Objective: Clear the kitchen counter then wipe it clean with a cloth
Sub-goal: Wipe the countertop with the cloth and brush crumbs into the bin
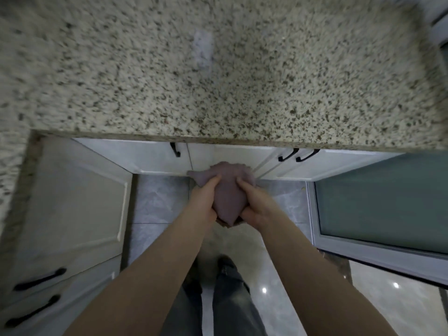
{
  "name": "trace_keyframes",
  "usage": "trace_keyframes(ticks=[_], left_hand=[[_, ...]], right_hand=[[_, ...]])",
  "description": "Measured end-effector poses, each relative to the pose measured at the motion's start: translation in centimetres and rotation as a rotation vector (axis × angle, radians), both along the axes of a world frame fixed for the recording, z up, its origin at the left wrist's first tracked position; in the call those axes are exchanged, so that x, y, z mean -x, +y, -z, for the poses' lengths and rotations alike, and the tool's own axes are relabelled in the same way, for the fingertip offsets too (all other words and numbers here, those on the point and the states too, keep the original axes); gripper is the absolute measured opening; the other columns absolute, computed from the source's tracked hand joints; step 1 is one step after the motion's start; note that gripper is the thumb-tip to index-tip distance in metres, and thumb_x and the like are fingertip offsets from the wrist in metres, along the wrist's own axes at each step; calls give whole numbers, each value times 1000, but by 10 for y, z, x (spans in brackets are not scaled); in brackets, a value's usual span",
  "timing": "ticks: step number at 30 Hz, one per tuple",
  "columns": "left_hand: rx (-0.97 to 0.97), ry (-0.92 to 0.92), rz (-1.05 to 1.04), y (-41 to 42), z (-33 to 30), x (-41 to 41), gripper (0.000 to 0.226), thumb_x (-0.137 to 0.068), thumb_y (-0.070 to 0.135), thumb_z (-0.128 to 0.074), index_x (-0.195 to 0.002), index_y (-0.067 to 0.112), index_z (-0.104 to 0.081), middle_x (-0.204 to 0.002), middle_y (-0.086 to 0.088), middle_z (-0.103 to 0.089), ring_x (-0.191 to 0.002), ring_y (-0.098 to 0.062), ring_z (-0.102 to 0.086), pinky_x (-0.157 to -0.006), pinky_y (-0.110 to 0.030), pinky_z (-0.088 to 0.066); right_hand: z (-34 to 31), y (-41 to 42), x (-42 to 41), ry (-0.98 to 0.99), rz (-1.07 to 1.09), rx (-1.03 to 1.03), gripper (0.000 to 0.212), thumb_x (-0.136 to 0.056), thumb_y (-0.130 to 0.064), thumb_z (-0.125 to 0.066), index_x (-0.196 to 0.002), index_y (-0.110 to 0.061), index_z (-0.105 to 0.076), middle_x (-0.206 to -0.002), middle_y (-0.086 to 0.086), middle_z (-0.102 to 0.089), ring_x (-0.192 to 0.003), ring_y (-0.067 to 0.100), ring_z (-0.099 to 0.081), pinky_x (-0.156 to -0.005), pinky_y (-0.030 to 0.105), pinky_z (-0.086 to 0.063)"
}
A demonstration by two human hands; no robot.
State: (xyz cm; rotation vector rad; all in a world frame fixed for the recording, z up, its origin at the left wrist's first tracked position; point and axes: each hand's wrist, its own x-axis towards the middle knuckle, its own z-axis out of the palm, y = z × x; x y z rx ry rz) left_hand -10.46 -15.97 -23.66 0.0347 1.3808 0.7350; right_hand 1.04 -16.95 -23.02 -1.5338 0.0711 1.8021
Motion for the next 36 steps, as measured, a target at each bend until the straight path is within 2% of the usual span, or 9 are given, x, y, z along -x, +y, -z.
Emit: trace_keyframes(ticks=[4, 11, 15, 17, 19, 22, 26, 31, 36], left_hand=[[-144, 75, -110, -13, -53, 21, 34, -96, 19, -59, -125, 2, -57, -103, -12, -70, -89, -23, -70, -81, -37, -57], [-309, 107, -218, -37, -151, 49, 20, -93, 22, -64, -114, 19, -63, -104, -11, -73, -96, -26, -71, -92, -49, -54], [-409, 95, -242, -56, -192, 57, 17, -92, 22, -65, -109, 20, -66, -103, -11, -75, -92, -23, -72, -68, -34, -59], [-439, 173, -248, -69, -203, 61, 17, -91, 18, -67, -108, 15, -67, -97, -8, -76, -86, -18, -73, -67, -30, -59], [-440, 299, -265, -82, -211, 68, 18, -89, 17, -70, -106, 14, -67, -94, -7, -75, -83, -17, -73, -70, -31, -60], [-447, 444, -307, -101, -219, 82, 26, -84, 21, -75, -106, 11, -66, -101, -11, -74, -88, -20, -71, -69, -31, -60], [-428, 511, -387, -133, -229, 101, 29, -85, 21, -74, -108, 12, -61, -94, -3, -68, -76, -12, -64, -59, -25, -57], [-368, 524, -578, -192, -230, 130, 19, -90, 13, -67, -105, 11, -54, -82, -2, -63, -59, -10, -59, -44, -18, -52], [-333, 550, -703, -250, -235, 155, 10, -91, 13, -66, -96, 14, -58, -75, -2, -60, -57, -9, -55, -43, -19, -49]], right_hand=[[-50, 4, 8, 42, -82, -121, 19, -101, -15, -52, -107, -4, -67, -105, 15, -73, -81, 22, -75, -63, 31, -59], [-143, 18, -15, 375, -171, -191, 23, -88, -20, -60, -90, -3, -76, -91, 13, -75, -85, 24, -72, -87, 35, -56], [-140, 1, 20, 528, -205, -160, 44, -86, -10, -67, -130, -12, -61, -132, 3, -63, -114, 17, -65, -80, 39, -61], [-157, -15, 40, 473, -285, -204, 36, -63, -9, -75, -99, -4, -76, -99, 11, -76, -83, 22, -75, -61, 37, -62], [-175, -32, 54, 603, -337, -223, 20, -83, -12, -65, -99, -1, -70, -84, 17, -74, -71, 30, -74, -57, 41, -61], [-190, -47, 66, 642, -348, -275, 33, -101, -29, -47, -114, -1, -57, -97, 19, -72, -84, 33, -73, -70, 44, -61], [-198, -65, 89, 590, -479, -445, 81, -50, -35, -92, -119, -11, -56, -111, 11, -72, -103, 27, -70, -90, 43, -57], [-208, -97, 115, 767, -623, -419, 40, -93, -31, -55, -123, -4, -59, -135, 22, -56, -131, 40, -46, -114, 59, -29], [-215, -129, 147, 813, -755, -398, 75, -57, -22, -93, -123, -11, -58, -136, 15, -57, -135, 35, -45, -118, 53, -25]])
